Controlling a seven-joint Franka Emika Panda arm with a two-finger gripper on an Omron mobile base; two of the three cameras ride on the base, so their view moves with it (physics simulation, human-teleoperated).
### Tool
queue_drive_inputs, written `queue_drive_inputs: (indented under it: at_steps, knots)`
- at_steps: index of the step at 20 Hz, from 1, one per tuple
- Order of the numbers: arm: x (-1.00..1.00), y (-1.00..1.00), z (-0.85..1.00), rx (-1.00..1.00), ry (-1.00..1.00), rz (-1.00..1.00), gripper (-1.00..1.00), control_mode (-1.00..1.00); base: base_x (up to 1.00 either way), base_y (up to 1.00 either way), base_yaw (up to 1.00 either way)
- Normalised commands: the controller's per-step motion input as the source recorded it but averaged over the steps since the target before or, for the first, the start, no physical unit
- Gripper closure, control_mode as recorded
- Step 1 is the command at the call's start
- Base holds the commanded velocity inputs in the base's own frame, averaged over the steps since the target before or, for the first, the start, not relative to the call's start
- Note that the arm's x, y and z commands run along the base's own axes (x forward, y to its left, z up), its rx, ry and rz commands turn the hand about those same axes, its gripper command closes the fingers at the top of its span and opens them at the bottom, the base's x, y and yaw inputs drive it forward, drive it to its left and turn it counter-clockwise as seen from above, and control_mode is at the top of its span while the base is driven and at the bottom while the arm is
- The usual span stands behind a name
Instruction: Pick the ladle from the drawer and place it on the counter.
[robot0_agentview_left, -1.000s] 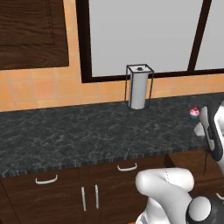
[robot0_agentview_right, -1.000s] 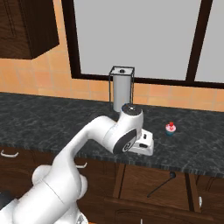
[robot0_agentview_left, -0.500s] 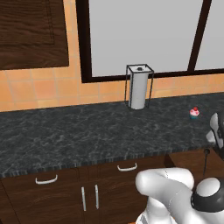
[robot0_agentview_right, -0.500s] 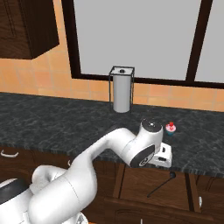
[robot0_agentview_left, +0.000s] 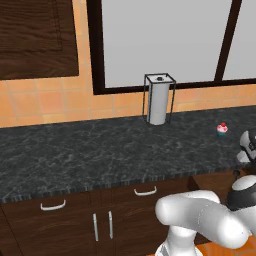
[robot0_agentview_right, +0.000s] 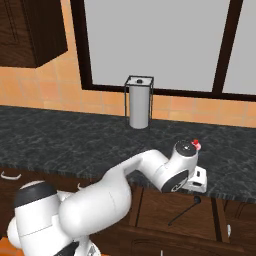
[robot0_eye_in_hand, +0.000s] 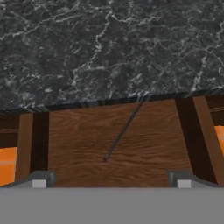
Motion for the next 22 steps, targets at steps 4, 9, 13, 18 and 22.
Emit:
queue_drive_inputs:
  at_steps: [4, 9, 13, 18, 22]
  knots:
    - [0.11, 0.00, -0.56, 0.00, 0.02, 0.00, -1.00, -1.00, 0.00, 0.00, 0.00]
    - [-0.25, 0.00, -0.56, -0.01, 0.13, 0.00, -1.00, -1.00, 0.00, 0.00, 0.00]
    - [-0.55, 0.00, -0.78, -0.01, 0.15, 0.00, -1.00, -1.00, 0.00, 0.00, 0.00]
    - [-0.27, -0.01, -0.60, -0.01, 0.04, 0.00, -1.00, -1.00, 0.00, 0.00, 0.00]
    - [0.00, -0.20, -0.34, 0.00, 0.00, 0.00, -1.00, -1.00, 0.00, 0.00, 0.00]
